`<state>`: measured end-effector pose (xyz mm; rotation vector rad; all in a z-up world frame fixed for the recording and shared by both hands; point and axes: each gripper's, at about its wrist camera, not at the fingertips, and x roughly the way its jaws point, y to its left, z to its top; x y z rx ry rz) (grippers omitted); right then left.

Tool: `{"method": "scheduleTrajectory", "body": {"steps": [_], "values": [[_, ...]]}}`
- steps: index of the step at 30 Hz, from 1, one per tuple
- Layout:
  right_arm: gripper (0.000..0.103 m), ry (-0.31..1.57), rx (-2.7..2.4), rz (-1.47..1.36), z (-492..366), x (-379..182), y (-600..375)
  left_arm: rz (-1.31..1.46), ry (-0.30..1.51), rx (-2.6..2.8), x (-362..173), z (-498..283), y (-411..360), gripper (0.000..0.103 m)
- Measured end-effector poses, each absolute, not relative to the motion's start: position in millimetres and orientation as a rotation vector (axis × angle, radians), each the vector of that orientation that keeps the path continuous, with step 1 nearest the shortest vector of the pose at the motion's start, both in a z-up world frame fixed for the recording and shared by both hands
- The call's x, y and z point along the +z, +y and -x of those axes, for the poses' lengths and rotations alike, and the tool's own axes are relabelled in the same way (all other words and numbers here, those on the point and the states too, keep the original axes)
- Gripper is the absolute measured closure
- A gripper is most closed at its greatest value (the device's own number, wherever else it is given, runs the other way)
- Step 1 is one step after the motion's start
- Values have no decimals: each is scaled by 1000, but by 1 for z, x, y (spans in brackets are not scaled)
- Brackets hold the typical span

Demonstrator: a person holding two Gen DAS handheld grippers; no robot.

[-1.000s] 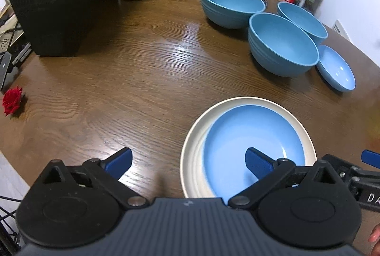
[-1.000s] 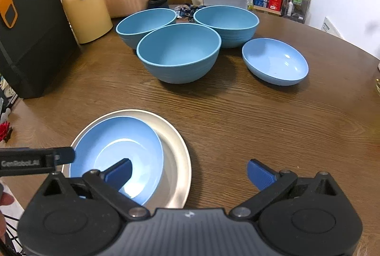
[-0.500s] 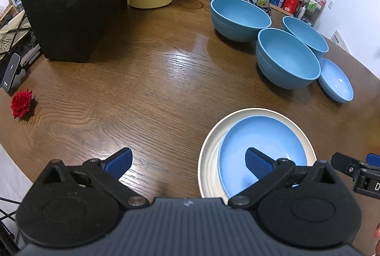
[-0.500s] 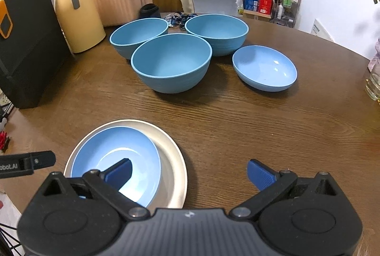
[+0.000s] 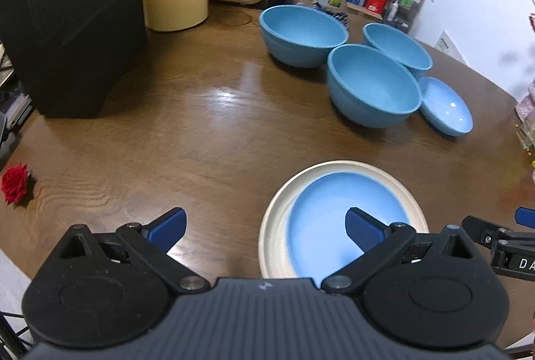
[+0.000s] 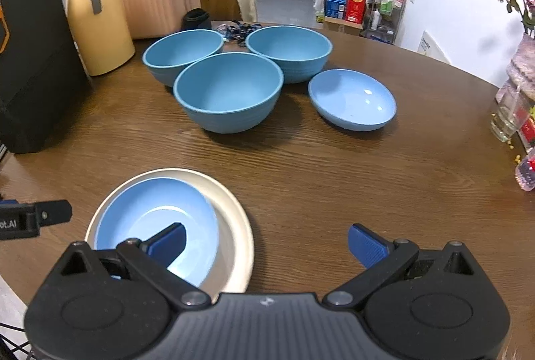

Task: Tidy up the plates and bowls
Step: 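Move both open grippers toward the second shallow light-blue plate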

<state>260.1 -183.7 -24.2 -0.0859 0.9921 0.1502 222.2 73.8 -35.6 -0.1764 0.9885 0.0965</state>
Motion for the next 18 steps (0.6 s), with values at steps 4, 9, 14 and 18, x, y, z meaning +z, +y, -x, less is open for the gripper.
{"method": "scheduleTrajectory", "body": {"steps": [4,9,14,18], "values": [[0,979,123,85,-271,-16,-203,173,968,86,-29,-233,58,0],[0,983,114,56,-293,-10,-231,183,961,85,-22,-247,36,0],[0,989,135,57,-316,-7,-255,202,967,93,-21,-264,14,0],[0,995,159,47,-336,-5,-273,216,972,89,-21,-280,-5,0]]}}
